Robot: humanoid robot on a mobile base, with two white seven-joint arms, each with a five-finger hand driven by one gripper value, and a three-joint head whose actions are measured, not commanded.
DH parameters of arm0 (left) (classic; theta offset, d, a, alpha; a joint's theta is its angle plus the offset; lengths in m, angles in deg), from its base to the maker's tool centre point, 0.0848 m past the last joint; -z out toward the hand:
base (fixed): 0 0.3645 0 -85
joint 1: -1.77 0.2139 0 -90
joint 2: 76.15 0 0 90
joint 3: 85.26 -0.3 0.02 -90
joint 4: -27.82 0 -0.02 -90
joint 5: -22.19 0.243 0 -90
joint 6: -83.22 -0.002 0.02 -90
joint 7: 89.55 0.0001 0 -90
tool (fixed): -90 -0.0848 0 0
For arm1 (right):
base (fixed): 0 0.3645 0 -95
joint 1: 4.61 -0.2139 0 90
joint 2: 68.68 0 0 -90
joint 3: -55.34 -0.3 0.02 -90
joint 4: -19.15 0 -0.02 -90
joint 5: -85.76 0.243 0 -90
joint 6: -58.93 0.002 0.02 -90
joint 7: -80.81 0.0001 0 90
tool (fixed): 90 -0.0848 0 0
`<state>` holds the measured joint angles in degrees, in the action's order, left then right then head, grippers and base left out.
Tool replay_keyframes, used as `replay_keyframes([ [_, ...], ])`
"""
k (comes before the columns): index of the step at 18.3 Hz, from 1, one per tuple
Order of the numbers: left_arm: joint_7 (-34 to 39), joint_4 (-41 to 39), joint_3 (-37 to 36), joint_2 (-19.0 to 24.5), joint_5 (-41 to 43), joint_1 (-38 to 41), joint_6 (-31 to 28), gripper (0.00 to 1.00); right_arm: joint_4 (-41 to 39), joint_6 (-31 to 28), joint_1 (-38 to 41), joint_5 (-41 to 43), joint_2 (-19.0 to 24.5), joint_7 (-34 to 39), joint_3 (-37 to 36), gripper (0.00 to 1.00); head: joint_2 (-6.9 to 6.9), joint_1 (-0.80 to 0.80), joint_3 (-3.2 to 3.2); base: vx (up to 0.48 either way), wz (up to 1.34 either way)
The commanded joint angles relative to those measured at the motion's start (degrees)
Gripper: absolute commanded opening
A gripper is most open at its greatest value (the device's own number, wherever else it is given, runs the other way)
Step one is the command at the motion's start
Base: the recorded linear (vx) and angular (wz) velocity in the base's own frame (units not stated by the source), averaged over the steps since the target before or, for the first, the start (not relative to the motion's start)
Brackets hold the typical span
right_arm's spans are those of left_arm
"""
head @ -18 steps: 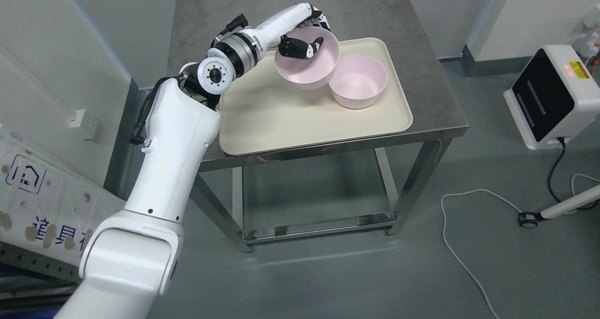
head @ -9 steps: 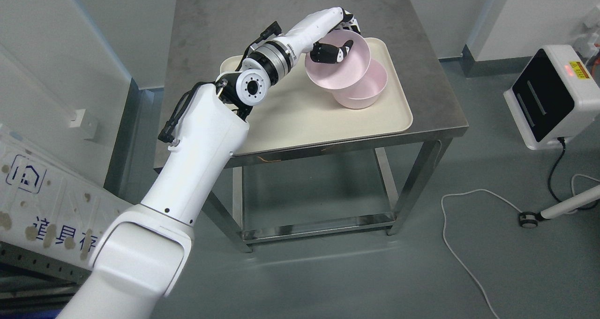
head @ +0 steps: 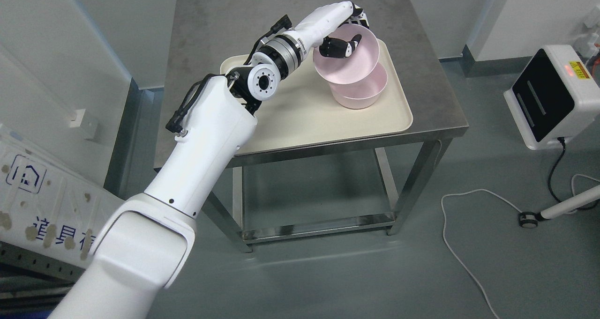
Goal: Stack pink IKEA bowls on left shelf middle
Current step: 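Lift the held bowl and lower it into the other pink bowl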
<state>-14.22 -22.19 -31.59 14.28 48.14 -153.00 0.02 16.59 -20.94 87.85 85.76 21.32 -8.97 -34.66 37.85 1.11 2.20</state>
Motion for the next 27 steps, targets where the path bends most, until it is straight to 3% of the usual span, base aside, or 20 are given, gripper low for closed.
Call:
replay_keyframes([
  [1,0.17,5.02,-2.6,0.57,2.17,-0.54,-0.64,0.67,0.01,-0.02,0.0,-0.44,-1.0,0.04,-0.62,1.0,0.0,0.0,0.0,0.0,0.0],
  [3,0.26,4.23,1.59,0.57,1.82,0.95,-0.56,0.77,0.01,-0.02,0.0,-0.44,-1.0,0.04,-0.62,1.0,0.0,0.0,0.0,0.0,0.0],
  [6,-0.27,-3.04,19.32,0.57,-1.75,3.85,1.01,0.82,0.01,-0.02,0.0,-0.44,-1.0,0.04,-0.62,1.0,0.0,0.0,0.0,0.0,0.0],
  [9,-2.28,-11.65,28.4,0.57,-21.82,6.49,6.55,0.81,0.01,-0.02,0.0,-0.44,-1.0,0.04,-0.62,1.0,0.0,0.0,0.0,0.0,0.0],
  [10,-4.38,-15.25,28.69,0.57,-26.52,7.71,6.82,0.81,0.01,-0.02,0.0,-0.44,-1.0,0.04,-0.62,1.0,0.0,0.0,0.0,0.0,0.0],
  [12,-10.78,-26.04,27.99,0.57,-28.32,13.75,7.18,0.82,0.01,-0.02,0.0,-0.44,-1.0,0.04,-0.62,1.0,0.0,0.0,0.0,0.0,0.0],
  [14,-15.98,-30.57,20.74,0.57,-27.71,19.3,8.74,0.83,-0.07,-0.02,0.0,-0.44,-1.0,0.04,-0.62,1.0,0.0,0.0,0.0,0.0,0.0],
  [15,-16.26,-30.58,16.95,0.57,-24.49,20.2,11.37,0.83,0.01,-0.02,0.0,-0.44,-1.0,0.04,-0.62,1.0,0.0,0.0,0.0,0.0,0.0],
  [18,-16.18,-29.62,12.97,0.57,-6.14,21.52,11.92,0.83,0.01,-0.02,0.0,-0.44,-1.0,0.04,-0.62,1.0,0.0,0.0,0.0,0.0,0.0],
  [20,-15.92,-29.0,9.46,0.57,1.09,21.7,11.84,0.82,0.01,-0.02,0.0,-0.44,-1.0,0.04,-0.62,1.0,0.0,0.0,0.0,0.0,0.0],
  [24,-15.91,-25.31,9.44,0.57,12.7,21.0,11.13,0.79,0.01,-0.02,0.0,-0.44,-1.0,0.04,-0.62,1.0,0.0,0.0,0.0,0.0,0.0],
  [27,-15.83,-25.13,9.62,0.57,16.49,19.42,3.96,0.78,0.01,-0.02,0.0,-0.44,-1.0,0.04,-0.62,1.0,0.0,0.0,0.0,0.0,0.0],
])
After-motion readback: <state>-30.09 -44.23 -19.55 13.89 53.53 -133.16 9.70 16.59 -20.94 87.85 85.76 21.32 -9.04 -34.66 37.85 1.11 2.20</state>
